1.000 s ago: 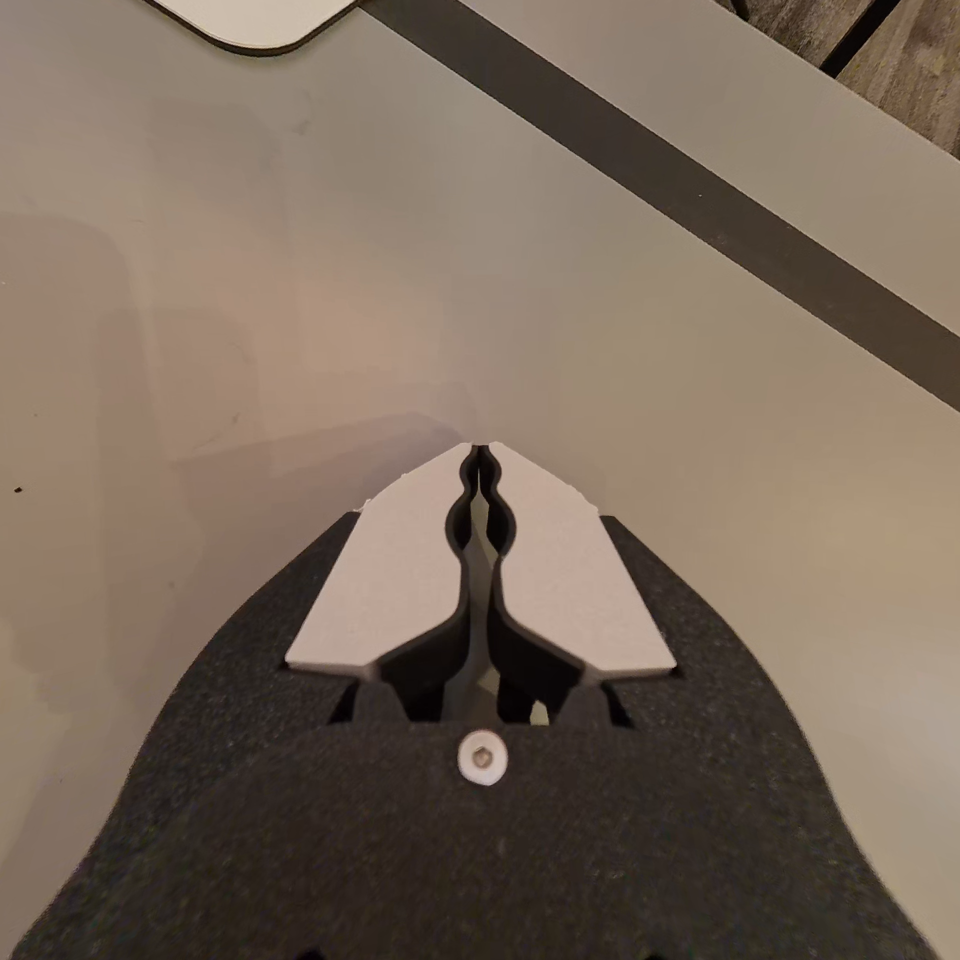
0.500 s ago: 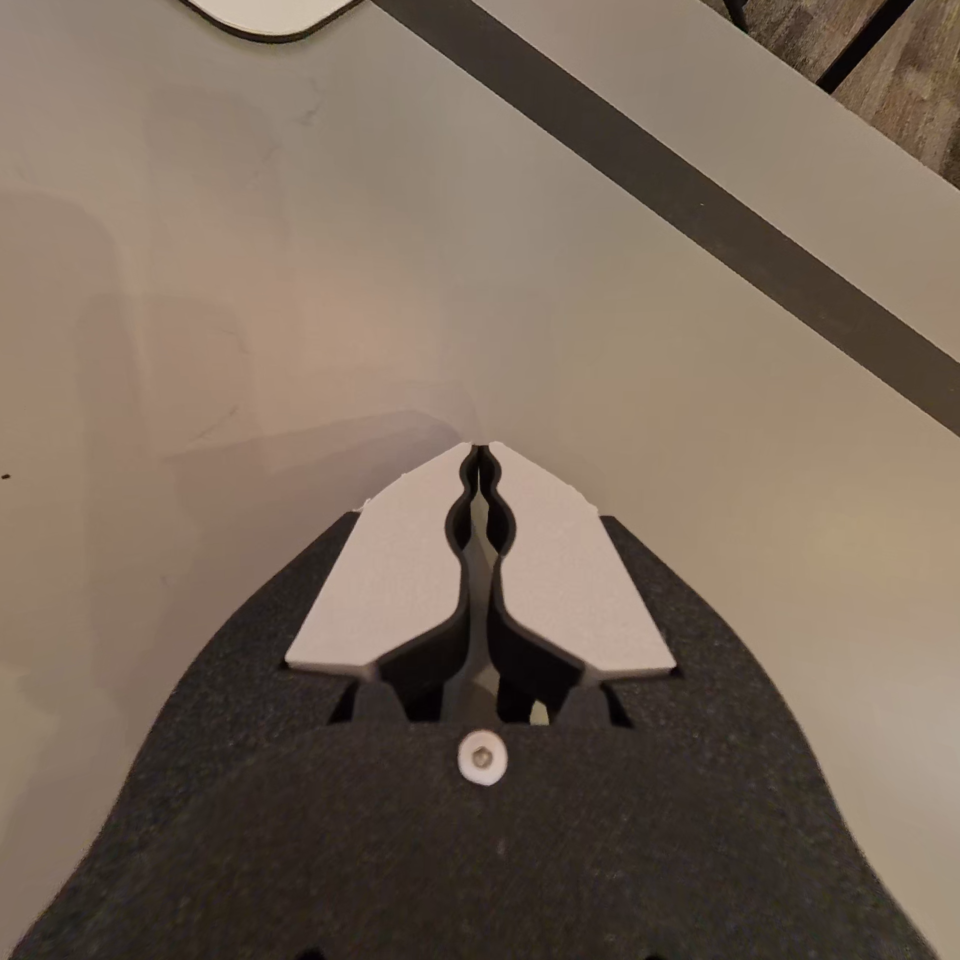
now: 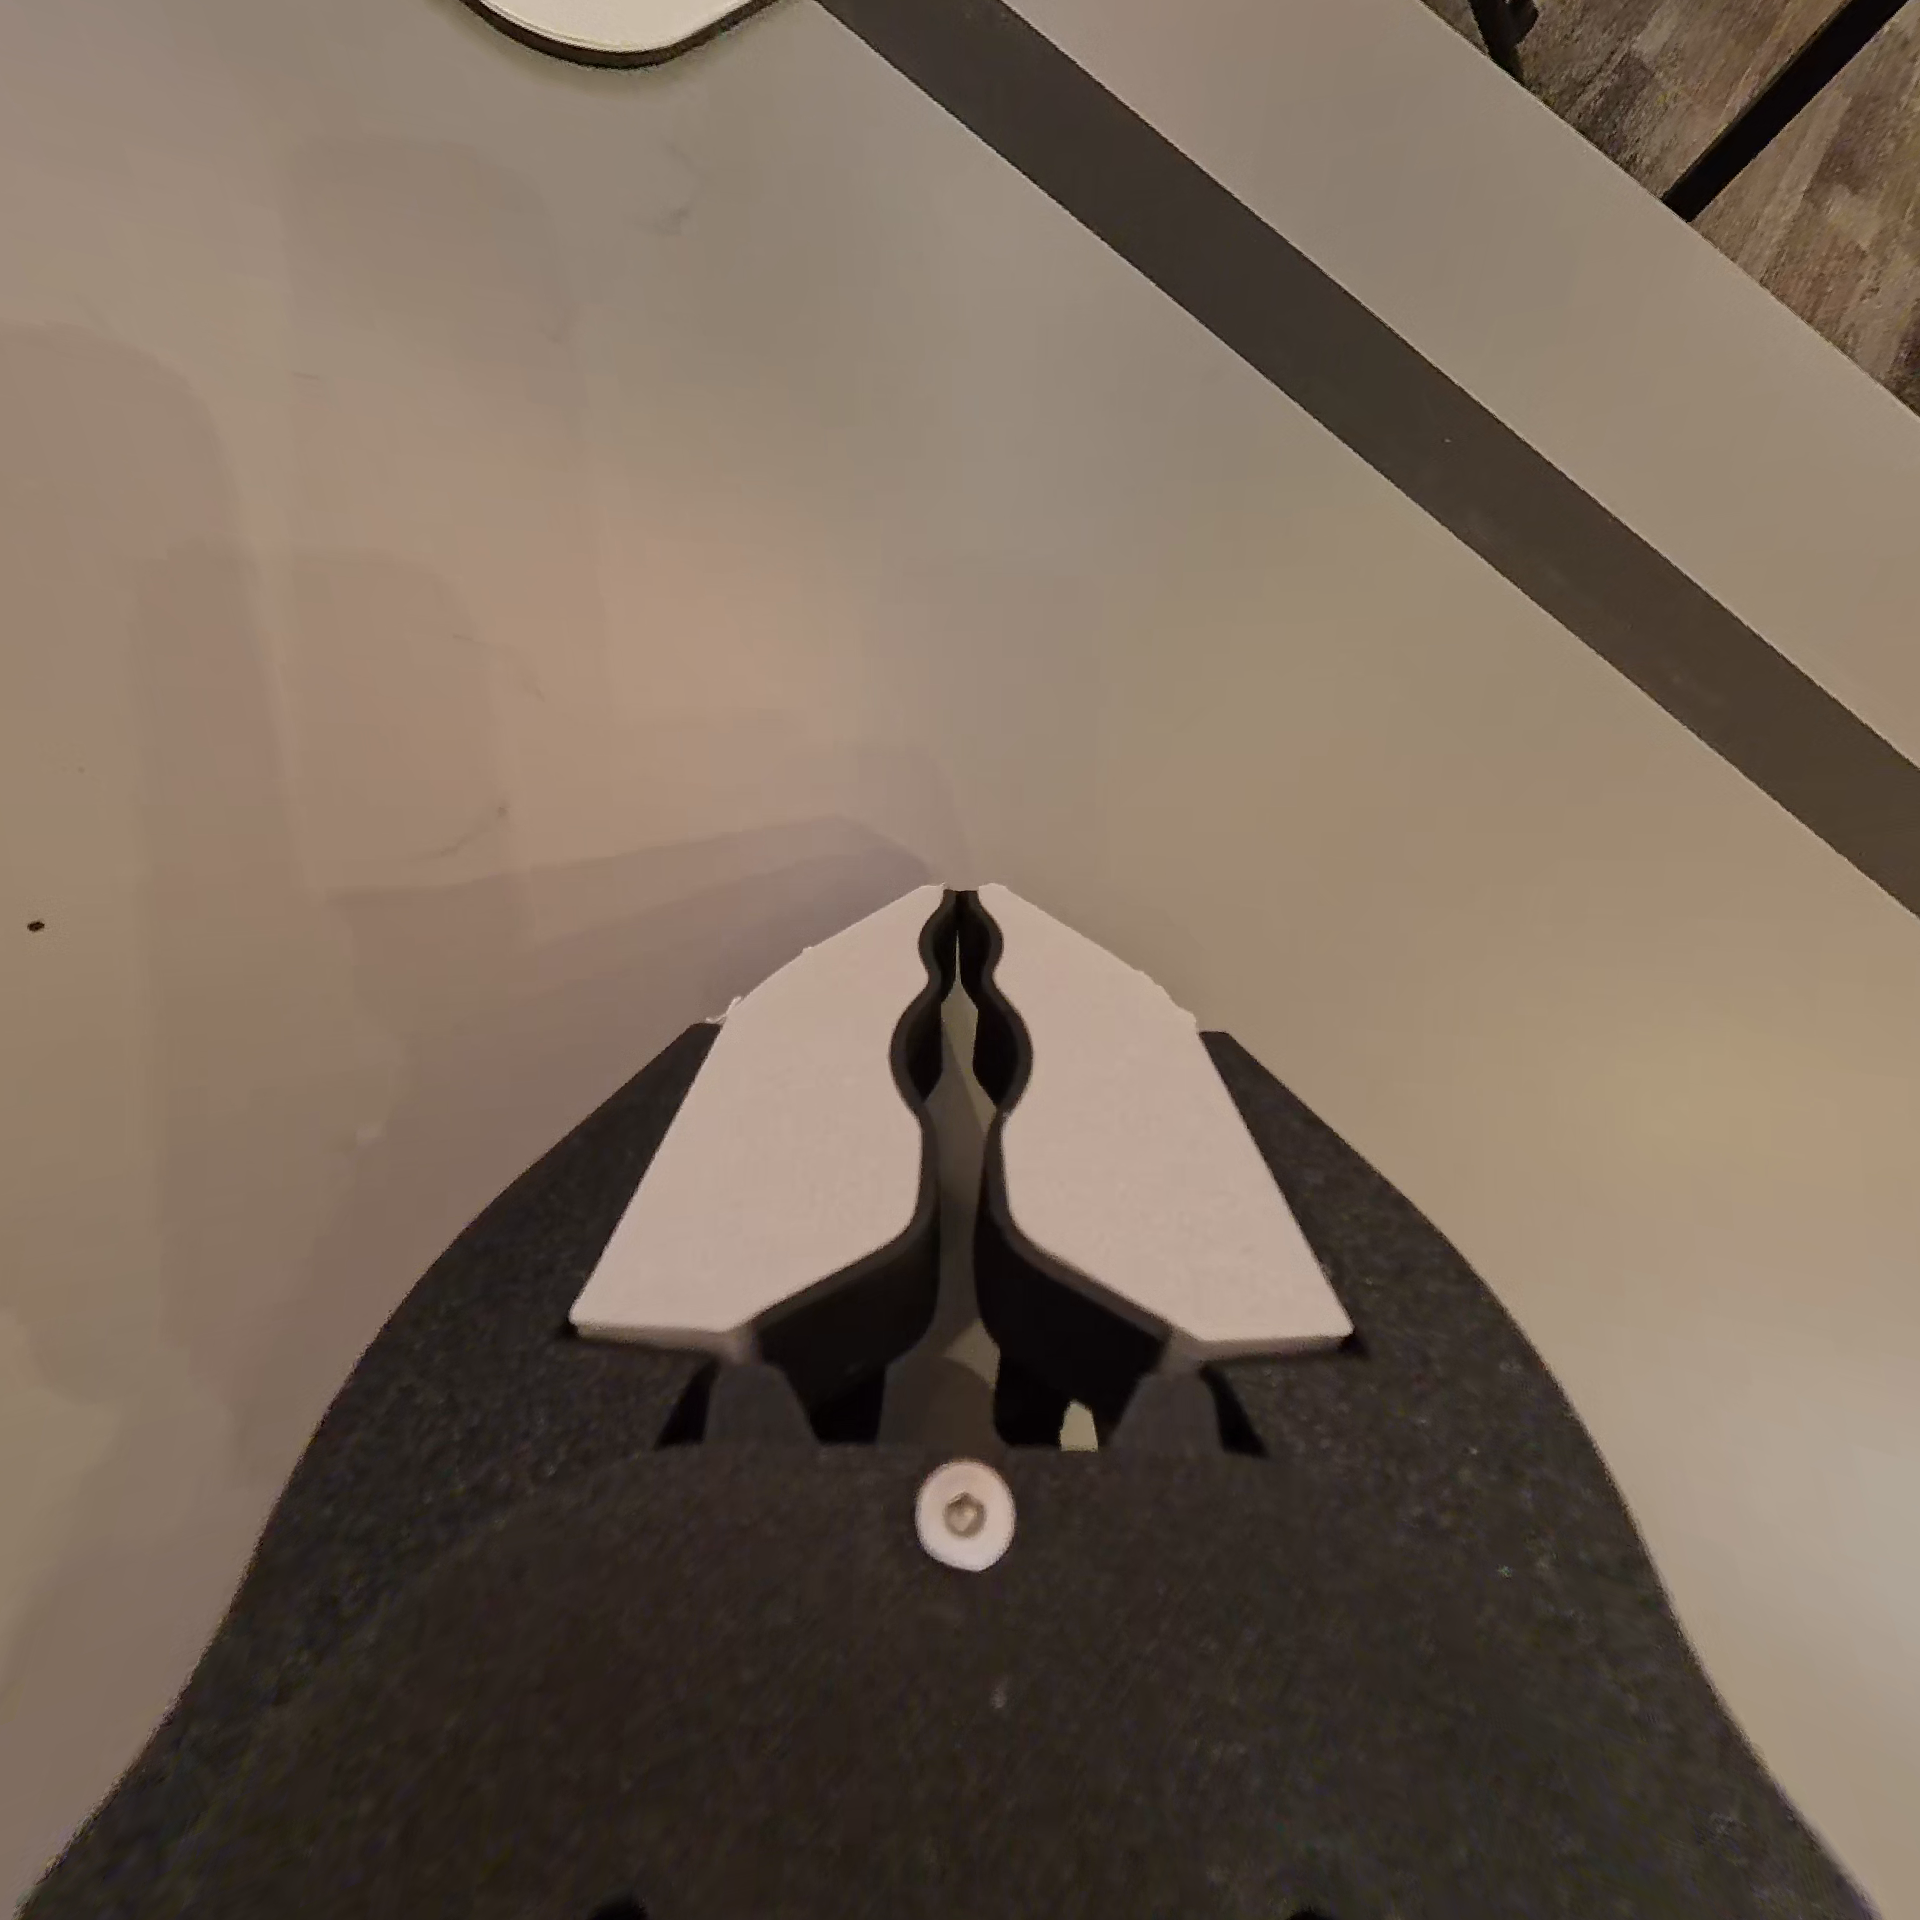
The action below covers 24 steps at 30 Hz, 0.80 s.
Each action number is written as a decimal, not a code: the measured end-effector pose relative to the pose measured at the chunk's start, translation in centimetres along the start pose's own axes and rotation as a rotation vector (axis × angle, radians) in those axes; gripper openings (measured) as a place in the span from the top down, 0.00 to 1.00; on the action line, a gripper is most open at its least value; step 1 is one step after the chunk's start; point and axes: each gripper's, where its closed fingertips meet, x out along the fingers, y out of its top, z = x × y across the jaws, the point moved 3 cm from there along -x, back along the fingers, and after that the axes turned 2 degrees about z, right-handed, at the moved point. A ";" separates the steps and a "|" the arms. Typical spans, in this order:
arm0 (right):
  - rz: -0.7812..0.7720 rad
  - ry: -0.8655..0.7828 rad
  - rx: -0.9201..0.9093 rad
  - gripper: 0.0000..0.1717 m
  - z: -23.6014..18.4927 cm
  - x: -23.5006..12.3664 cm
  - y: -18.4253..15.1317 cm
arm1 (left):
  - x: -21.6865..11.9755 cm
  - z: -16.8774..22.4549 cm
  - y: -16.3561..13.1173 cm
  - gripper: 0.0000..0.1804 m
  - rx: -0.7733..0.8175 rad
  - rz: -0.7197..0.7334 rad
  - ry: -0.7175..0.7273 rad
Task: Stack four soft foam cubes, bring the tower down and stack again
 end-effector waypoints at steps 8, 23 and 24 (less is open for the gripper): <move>0.035 -0.020 0.000 0.99 0.2 -0.5 0.5 | -0.2 -0.6 0.1 1.00 -0.085 0.024 -0.032; 0.033 0.225 -0.293 0.78 -7.4 -10.8 6.3 | 0.4 0.2 -0.1 1.00 -0.013 -0.020 -0.033; 0.029 0.259 -0.341 0.77 -8.8 -11.1 6.5 | 0.4 0.2 -0.1 1.00 -0.008 -0.025 -0.032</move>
